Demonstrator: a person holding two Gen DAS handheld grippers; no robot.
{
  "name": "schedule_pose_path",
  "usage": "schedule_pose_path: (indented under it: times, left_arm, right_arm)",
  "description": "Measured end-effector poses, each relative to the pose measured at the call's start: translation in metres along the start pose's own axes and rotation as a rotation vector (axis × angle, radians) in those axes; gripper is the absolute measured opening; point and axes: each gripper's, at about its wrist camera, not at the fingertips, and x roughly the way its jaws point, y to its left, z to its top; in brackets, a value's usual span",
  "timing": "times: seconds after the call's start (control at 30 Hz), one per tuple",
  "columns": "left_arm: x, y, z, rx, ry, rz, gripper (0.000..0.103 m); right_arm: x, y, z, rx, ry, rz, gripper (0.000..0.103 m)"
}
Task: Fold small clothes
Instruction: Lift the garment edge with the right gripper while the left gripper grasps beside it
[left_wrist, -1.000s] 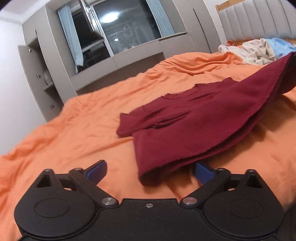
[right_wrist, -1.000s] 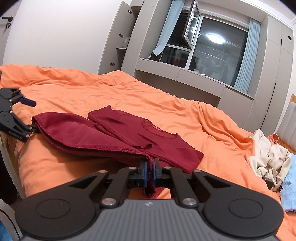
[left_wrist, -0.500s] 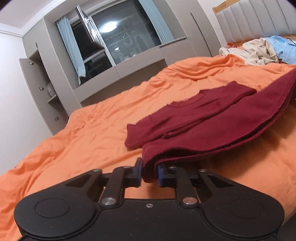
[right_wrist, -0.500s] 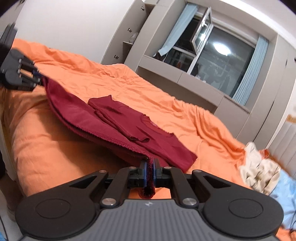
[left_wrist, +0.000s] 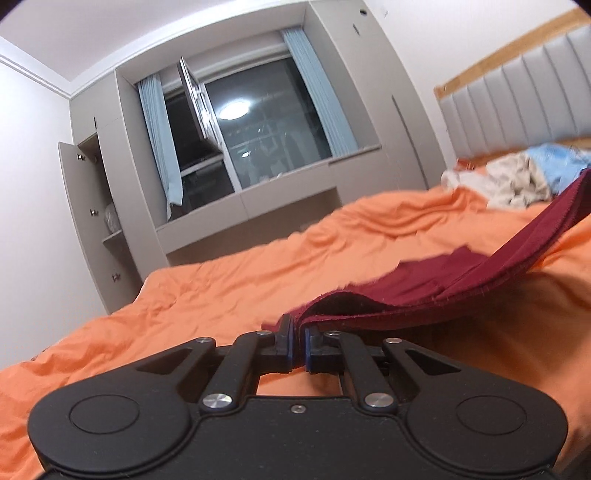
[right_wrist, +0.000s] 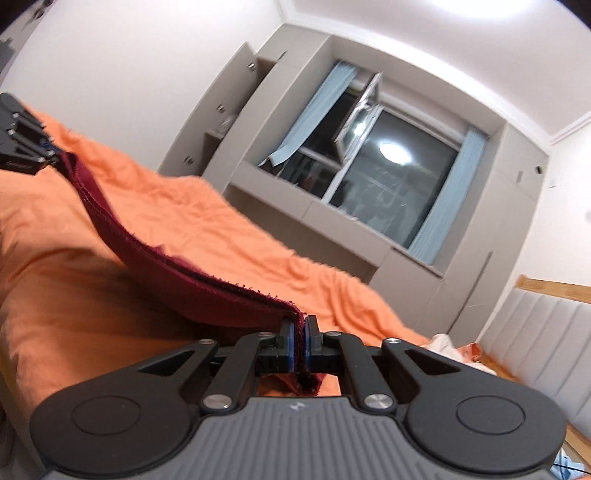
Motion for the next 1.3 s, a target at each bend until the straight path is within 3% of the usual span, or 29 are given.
schedule_pose_path:
  times: [0.37, 0.5, 0.67, 0.83, 1.0, 1.13, 1.3]
  left_arm:
    - [-0.094, 0.003, 0.039, -0.068, -0.08, -0.072, 0.005]
    - [-0.115, 0.004, 0.048, -0.102, -0.105, -0.096, 0.005]
    - [-0.104, 0.007, 0.049, -0.171, -0.091, -0.107, 0.005]
    - [-0.064, 0.018, 0.058, -0.222, -0.058, -0.074, 0.006]
    - [-0.003, 0.028, 0.073, -0.21, -0.036, -0.06, 0.006]
    - [0.053, 0.035, 0.085, -0.186, -0.027, -0.029, 0.007]
    - [0.133, 0.033, 0.084, -0.151, 0.041, 0.014, 0.007]
  right_arm:
    - [-0.078, -0.026, 0.03, 0.036, -0.109, -0.042, 0.006]
    - [-0.074, -0.033, 0.034, 0.05, -0.118, -0.034, 0.006]
    - [-0.042, -0.037, 0.037, 0.023, -0.125, -0.054, 0.006]
    - [0.018, -0.052, 0.047, 0.078, -0.12, -0.075, 0.006]
    - [0.086, -0.064, 0.051, 0.084, -0.107, -0.093, 0.006]
    - [0.148, -0.072, 0.047, 0.099, -0.064, -0.083, 0.006]
    - [0.219, -0.074, 0.032, 0.126, 0.023, -0.043, 0.006]
